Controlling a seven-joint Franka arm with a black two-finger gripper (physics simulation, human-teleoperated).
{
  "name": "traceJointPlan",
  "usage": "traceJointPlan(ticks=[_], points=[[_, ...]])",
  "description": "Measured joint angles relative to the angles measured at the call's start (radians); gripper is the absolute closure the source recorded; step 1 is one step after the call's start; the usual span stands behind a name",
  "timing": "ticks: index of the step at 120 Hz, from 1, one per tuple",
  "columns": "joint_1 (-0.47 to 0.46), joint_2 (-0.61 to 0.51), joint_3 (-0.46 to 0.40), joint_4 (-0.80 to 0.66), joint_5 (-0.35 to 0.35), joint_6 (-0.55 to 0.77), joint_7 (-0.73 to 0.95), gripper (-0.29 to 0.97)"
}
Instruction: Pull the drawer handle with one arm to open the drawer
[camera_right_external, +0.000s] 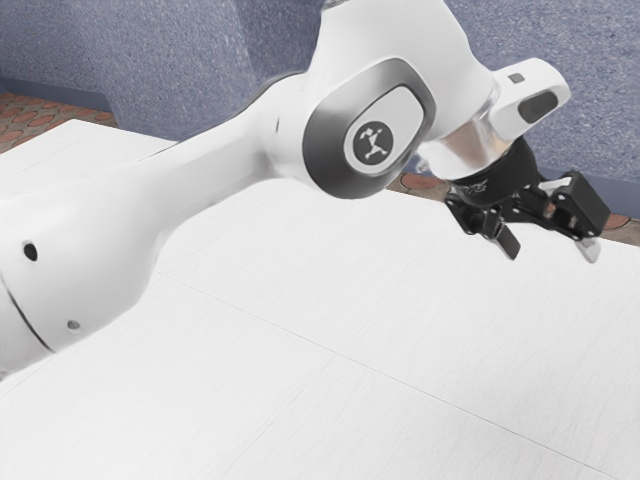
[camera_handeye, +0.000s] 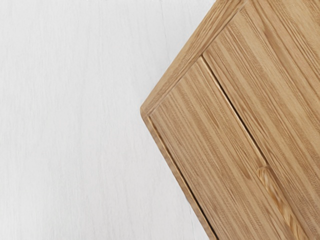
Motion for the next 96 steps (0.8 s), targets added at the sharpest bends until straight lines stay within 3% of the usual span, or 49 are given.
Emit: traceJointPlan(ticks=[39, 96], points=[[-0.009, 0.099, -0.053, 0.089, -0.025, 0.156, -0.205, 0.0], [-0.029, 0.101, -0.062, 0.045, -0.054, 0.231, -0.365, 0.0]])
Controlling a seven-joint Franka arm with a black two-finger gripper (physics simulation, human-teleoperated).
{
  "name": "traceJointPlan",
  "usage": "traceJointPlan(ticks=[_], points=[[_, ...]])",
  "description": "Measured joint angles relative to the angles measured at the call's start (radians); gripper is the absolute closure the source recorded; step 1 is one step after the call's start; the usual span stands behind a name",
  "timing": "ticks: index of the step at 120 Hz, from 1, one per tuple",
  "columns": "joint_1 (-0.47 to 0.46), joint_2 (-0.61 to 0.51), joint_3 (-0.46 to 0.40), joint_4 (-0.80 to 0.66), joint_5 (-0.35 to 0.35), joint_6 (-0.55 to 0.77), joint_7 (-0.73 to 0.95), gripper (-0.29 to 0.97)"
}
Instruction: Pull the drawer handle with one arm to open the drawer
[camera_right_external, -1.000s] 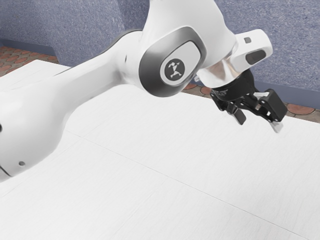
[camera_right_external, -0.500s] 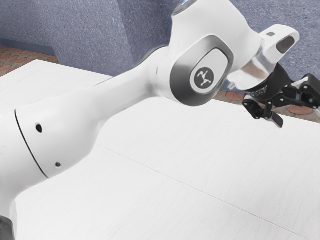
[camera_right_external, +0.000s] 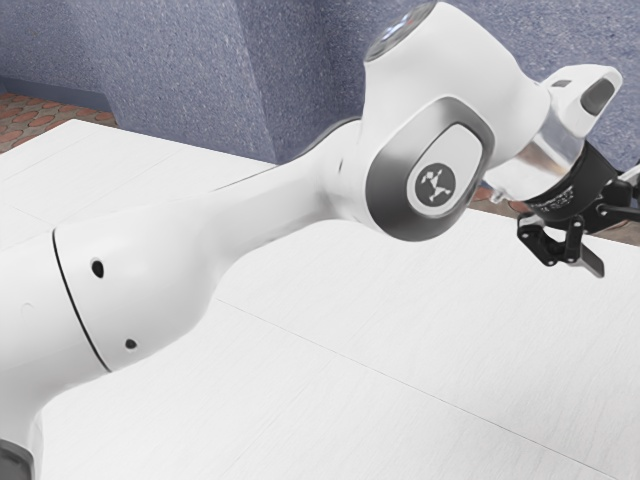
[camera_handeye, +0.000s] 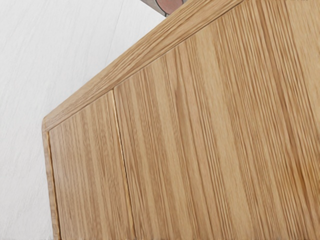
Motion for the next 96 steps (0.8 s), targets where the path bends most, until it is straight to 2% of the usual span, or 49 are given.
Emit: traceJointPlan(ticks=[96], points=[[0.034, -0.016, -0.032, -0.024, -0.029, -0.035, -0.098, 0.0]])
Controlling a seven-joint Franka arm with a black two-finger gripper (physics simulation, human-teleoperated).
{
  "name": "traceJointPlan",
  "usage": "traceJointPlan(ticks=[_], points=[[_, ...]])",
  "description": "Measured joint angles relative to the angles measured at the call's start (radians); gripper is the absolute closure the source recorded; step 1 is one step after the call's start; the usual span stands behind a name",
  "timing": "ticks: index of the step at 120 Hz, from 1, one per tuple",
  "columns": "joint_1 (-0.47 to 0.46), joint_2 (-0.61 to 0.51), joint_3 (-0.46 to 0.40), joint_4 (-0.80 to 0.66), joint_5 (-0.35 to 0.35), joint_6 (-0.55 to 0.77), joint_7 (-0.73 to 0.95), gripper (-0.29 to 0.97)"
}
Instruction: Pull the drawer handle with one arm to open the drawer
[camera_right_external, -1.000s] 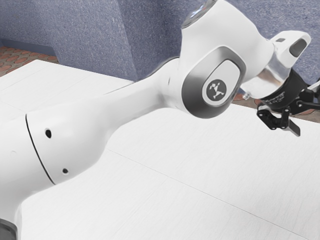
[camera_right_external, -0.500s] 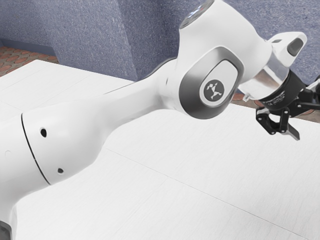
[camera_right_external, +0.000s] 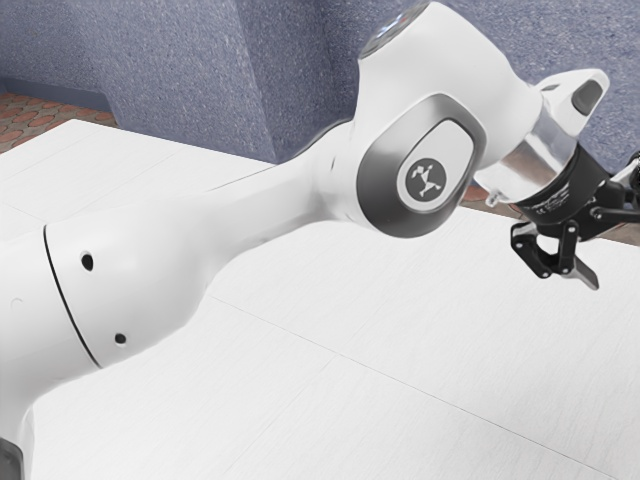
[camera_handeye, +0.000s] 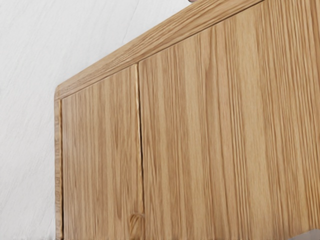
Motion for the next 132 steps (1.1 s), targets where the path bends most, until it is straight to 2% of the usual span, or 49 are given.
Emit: traceJointPlan(ticks=[35, 50, 73, 100, 132], points=[[0.012, -0.039, 0.014, -0.03, -0.012, -0.04, -0.018, 0.0], [-0.049, -0.065, -0.001, -0.054, 0.017, -0.06, -0.02, 0.01], [-0.059, -0.076, -0.004, -0.064, 0.034, -0.077, -0.024, 0.0], [-0.054, -0.088, 0.015, -0.088, 0.035, -0.105, -0.026, 0.0], [-0.052, -0.16, 0.06, -0.159, 0.034, -0.132, -0.028, 0.0]])
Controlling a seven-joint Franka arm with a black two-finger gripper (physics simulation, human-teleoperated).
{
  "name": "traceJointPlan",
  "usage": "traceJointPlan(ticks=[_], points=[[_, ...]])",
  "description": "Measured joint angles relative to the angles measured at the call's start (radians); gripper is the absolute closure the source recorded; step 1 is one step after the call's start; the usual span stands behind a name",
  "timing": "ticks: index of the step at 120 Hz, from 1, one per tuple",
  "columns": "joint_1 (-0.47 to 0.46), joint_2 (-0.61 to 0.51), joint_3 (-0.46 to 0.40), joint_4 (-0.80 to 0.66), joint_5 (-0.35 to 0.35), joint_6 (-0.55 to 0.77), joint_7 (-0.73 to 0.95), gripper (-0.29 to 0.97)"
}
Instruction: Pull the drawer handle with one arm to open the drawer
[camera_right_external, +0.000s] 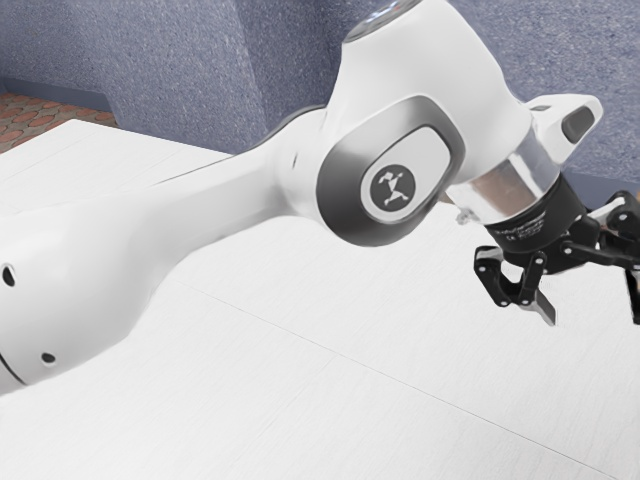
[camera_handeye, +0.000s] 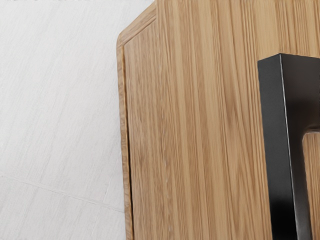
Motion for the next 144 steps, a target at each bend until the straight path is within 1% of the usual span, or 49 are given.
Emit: traceJointPlan(ticks=[12, 29, 58, 90, 111, 144], points=[[-0.006, -0.022, 0.027, -0.028, -0.005, -0.006, 0.0, 0.0], [-0.008, -0.085, 0.061, -0.098, -0.017, -0.011, 0.0, 0.0], [-0.011, -0.182, 0.095, -0.2, -0.029, -0.015, -0.002, 0.0], [-0.014, -0.255, 0.122, -0.289, -0.032, -0.016, -0.008, 0.0], [-0.006, -0.327, 0.127, -0.357, -0.032, -0.019, -0.014, 0.0], [0.007, -0.396, 0.14, -0.427, -0.032, -0.021, -0.027, 0.0]])
